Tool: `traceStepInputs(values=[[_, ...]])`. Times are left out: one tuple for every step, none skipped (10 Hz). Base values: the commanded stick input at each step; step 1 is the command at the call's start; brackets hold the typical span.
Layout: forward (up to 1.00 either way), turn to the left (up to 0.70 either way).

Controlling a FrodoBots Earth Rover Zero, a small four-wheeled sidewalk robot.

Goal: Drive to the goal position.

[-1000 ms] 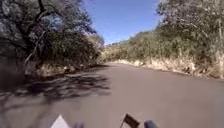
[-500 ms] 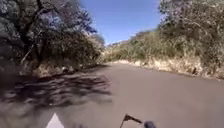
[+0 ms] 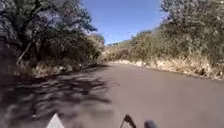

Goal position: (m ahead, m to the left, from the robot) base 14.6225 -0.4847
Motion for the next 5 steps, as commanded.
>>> traceStepInputs(values=[[0.85, 0.0], [0.85, 0.0], [0.85, 0.0], [0.85, 0.0], [0.85, 0.0]])
